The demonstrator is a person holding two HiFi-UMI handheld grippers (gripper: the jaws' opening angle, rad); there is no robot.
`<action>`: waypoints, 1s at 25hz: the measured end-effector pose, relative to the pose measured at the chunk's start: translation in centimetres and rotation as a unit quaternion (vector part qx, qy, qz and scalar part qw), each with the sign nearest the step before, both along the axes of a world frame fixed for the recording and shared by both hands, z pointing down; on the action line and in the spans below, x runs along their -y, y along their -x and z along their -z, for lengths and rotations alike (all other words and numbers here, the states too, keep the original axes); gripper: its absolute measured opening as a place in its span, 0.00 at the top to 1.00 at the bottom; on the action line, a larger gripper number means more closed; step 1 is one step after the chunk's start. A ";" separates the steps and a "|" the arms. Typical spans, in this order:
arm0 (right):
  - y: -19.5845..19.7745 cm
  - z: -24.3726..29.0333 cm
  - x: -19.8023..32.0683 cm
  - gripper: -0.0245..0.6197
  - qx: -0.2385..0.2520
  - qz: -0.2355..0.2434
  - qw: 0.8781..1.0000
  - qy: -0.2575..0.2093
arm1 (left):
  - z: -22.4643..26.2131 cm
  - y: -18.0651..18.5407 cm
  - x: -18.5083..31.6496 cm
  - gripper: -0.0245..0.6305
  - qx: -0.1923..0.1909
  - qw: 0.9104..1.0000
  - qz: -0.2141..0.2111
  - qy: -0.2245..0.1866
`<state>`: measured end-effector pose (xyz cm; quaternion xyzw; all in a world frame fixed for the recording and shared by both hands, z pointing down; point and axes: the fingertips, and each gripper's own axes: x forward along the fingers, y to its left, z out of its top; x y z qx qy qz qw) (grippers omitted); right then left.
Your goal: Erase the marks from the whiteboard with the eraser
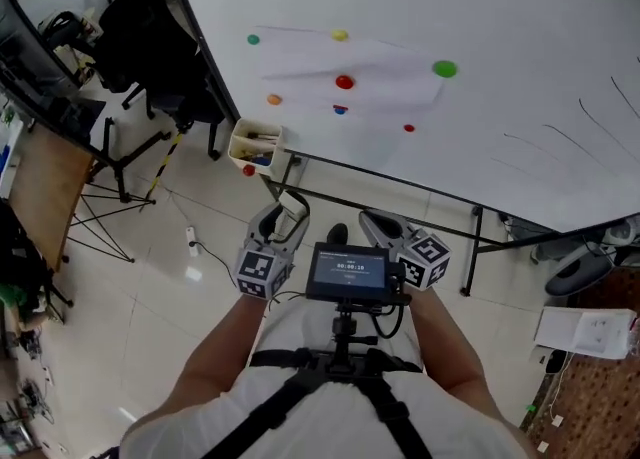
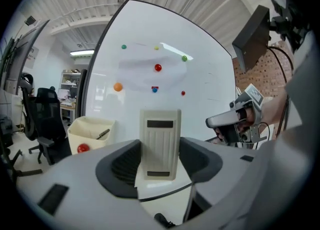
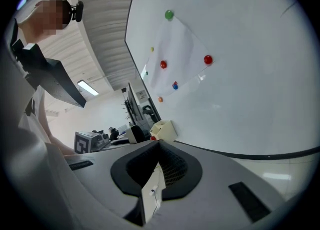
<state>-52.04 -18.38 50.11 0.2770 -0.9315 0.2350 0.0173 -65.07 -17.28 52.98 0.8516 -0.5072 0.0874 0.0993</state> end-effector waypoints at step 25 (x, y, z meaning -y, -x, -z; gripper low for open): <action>-34.8 3.0 -5.2 0.93 0.006 -0.203 0.978 -0.038 | 0.4 -34.0 -1.3 0.55 0.015 0.982 -0.187 0.020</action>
